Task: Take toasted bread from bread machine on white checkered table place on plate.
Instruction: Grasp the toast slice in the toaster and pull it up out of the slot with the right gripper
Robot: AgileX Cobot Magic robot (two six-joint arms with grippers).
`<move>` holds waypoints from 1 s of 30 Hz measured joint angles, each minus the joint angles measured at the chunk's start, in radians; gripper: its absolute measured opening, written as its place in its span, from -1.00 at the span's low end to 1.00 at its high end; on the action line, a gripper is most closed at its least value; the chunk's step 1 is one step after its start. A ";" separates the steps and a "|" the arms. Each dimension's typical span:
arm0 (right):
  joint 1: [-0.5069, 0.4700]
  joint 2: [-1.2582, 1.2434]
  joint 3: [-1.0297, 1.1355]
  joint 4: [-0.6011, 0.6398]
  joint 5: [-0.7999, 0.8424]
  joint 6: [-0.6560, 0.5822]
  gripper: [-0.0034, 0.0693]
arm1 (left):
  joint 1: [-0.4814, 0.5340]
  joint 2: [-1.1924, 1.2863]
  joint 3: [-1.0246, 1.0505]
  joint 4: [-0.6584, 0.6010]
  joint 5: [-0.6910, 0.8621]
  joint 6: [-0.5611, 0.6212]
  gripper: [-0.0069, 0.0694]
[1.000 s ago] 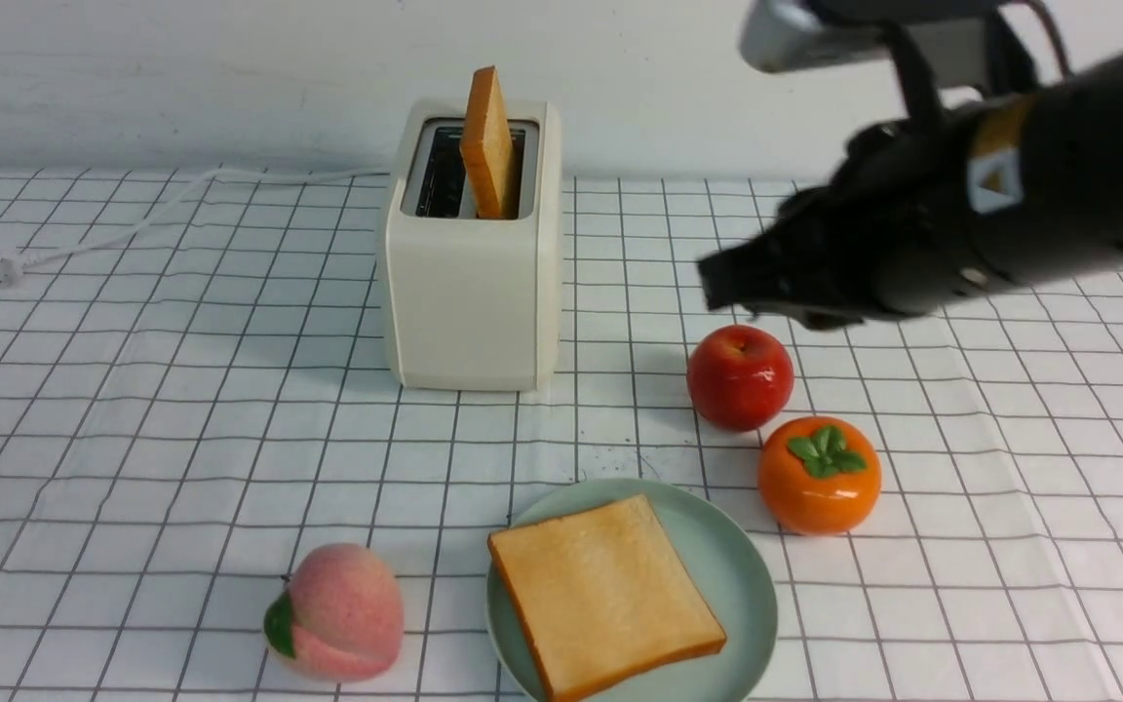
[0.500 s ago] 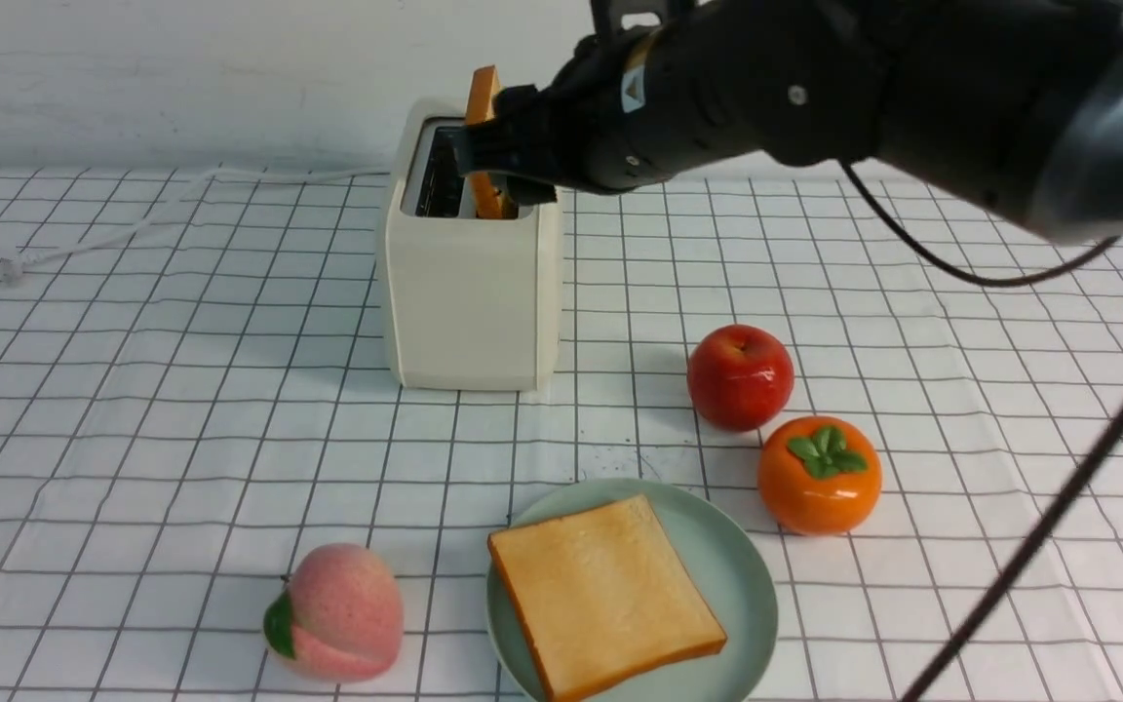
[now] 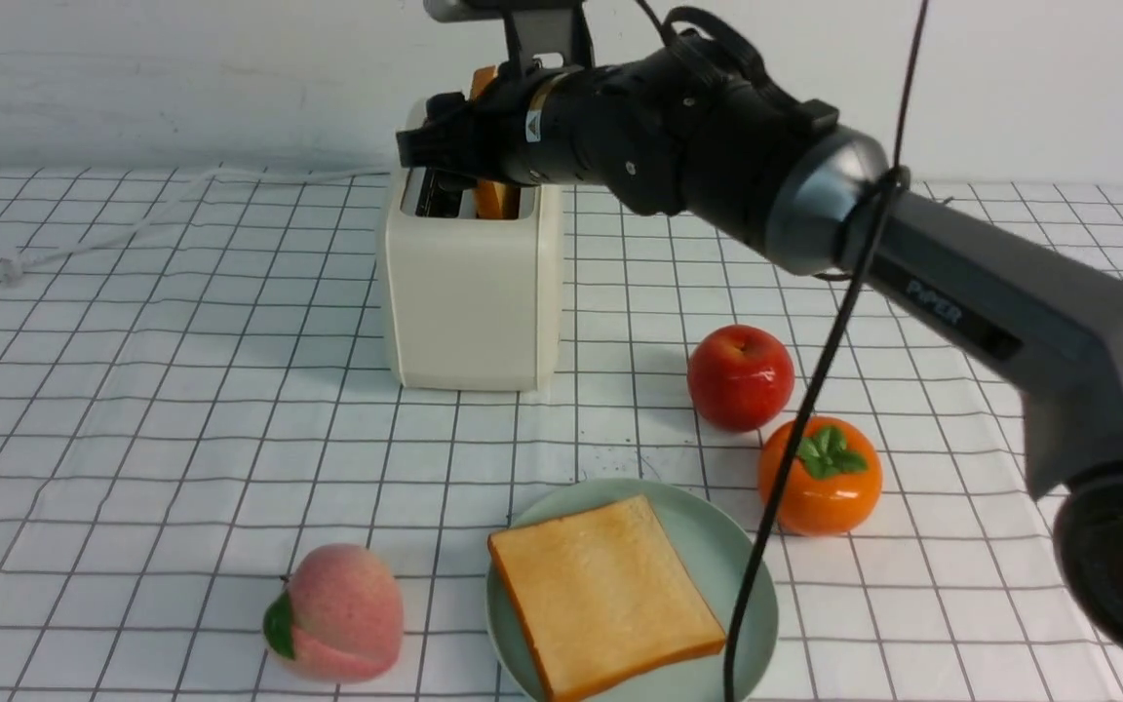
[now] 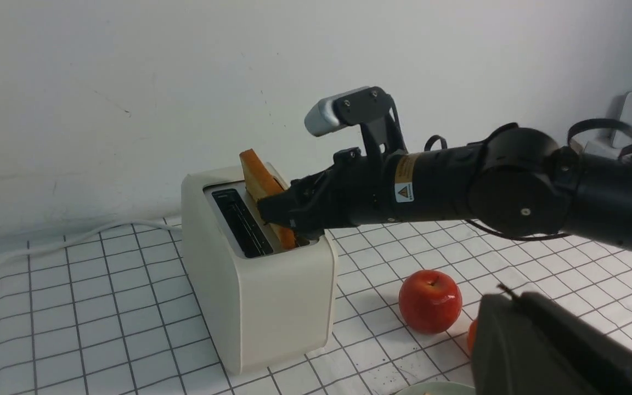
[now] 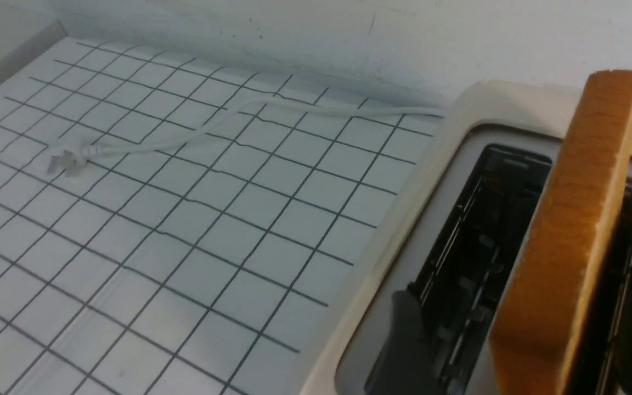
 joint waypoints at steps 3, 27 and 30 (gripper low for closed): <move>-0.015 0.046 -0.040 -0.008 -0.015 0.000 0.35 | 0.000 0.000 0.000 -0.006 -0.003 0.000 -0.85; -0.024 -0.008 -0.050 -0.046 0.035 0.000 -0.62 | 0.000 0.000 0.000 -0.012 -0.003 -0.001 -0.85; -0.024 -0.071 -0.050 -0.036 0.043 0.000 -0.62 | 0.000 0.000 0.000 -0.012 -0.003 -0.001 -0.85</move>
